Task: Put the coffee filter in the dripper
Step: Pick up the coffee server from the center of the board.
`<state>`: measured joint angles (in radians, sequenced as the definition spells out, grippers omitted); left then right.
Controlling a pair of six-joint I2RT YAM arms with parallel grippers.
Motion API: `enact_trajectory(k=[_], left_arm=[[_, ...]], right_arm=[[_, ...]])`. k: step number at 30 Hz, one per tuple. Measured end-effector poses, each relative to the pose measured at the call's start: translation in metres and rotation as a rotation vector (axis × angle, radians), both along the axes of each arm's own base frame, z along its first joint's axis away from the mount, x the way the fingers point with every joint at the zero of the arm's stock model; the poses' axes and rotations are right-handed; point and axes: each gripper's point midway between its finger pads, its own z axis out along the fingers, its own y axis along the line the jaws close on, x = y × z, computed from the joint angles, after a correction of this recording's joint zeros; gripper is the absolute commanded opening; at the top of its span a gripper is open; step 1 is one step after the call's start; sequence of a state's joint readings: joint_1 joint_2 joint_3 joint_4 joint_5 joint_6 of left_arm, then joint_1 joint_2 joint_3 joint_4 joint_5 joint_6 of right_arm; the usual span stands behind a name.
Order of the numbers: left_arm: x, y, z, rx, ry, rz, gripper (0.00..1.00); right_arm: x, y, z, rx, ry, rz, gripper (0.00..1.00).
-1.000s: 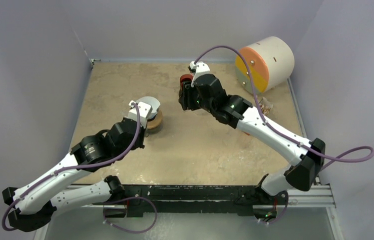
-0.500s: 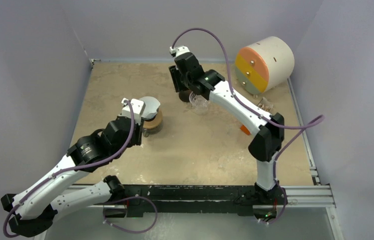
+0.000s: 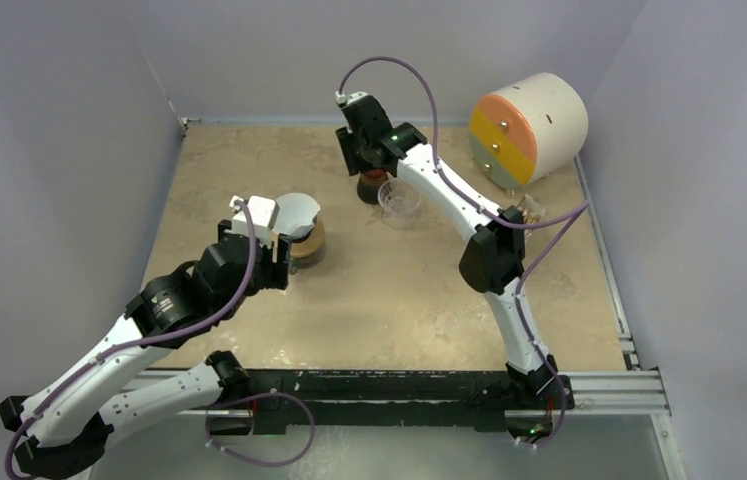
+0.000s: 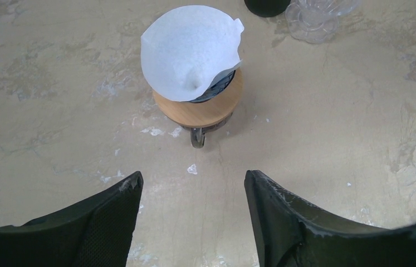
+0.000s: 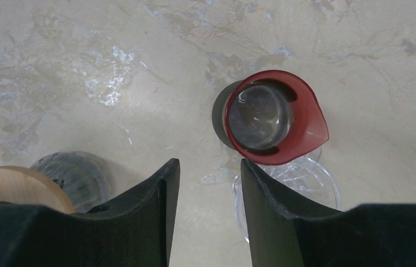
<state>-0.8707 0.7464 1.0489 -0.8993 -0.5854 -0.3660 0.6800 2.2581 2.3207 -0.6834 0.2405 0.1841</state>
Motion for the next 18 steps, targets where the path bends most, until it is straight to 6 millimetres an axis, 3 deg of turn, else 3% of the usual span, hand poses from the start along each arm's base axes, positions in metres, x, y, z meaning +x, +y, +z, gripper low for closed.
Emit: enact_trajectory(k=[9,18], left_arm=[[-0.001,0.004,0.004,-0.014,-0.015,0.017,0.72],[-0.001,0.006,0.005,-0.014,-0.020,0.023,0.73]], right_arm=[[0.021,-0.006,-0.027,-0.005,0.042,-0.021,0.45],[0.032,0.001,-0.043,0.021,0.065,-0.004,0.40]])
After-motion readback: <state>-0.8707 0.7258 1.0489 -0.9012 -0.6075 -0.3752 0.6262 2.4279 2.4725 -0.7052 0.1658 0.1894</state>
